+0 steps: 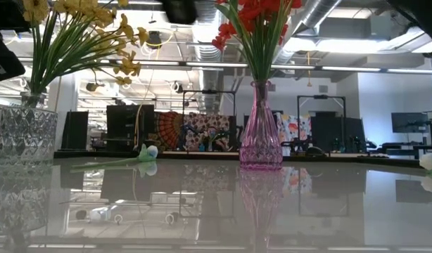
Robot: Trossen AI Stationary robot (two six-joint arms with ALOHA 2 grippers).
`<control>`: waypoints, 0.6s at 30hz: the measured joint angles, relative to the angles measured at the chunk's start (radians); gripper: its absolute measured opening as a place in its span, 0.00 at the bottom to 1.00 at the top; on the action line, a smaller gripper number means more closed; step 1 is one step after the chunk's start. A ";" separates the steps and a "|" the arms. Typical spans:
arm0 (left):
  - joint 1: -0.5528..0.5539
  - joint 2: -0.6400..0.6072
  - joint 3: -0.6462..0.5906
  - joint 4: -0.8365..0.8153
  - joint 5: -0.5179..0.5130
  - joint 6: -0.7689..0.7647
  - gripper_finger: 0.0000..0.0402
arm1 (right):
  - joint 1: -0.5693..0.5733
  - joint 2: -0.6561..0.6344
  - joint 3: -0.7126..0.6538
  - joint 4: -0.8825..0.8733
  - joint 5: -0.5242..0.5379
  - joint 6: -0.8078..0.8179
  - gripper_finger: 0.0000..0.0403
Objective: Sort flowers into vase by color
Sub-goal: Put the bottom white flower into the transparent vase
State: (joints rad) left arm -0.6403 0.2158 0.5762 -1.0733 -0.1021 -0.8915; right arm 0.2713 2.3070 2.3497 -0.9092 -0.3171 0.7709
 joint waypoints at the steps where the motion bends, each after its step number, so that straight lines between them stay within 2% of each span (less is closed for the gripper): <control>1: 0.000 0.000 0.000 0.006 0.017 0.013 0.20 | 0.021 0.000 0.000 -0.082 0.005 0.017 0.65; 4: 0.000 0.001 -0.008 0.040 0.054 0.045 0.20 | 0.091 0.000 0.000 -0.300 0.070 0.089 0.65; 10: 0.000 0.001 -0.009 0.042 0.035 0.090 0.20 | 0.225 0.002 -0.002 -0.555 0.165 0.287 0.65; 18: 0.000 0.000 -0.009 0.043 0.036 0.119 0.20 | 0.333 -0.016 -0.203 -0.639 0.140 0.521 0.65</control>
State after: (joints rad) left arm -0.6403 0.2161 0.5674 -1.0306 -0.0662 -0.7725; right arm 0.6042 2.2914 2.1463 -1.5482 -0.1769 1.2922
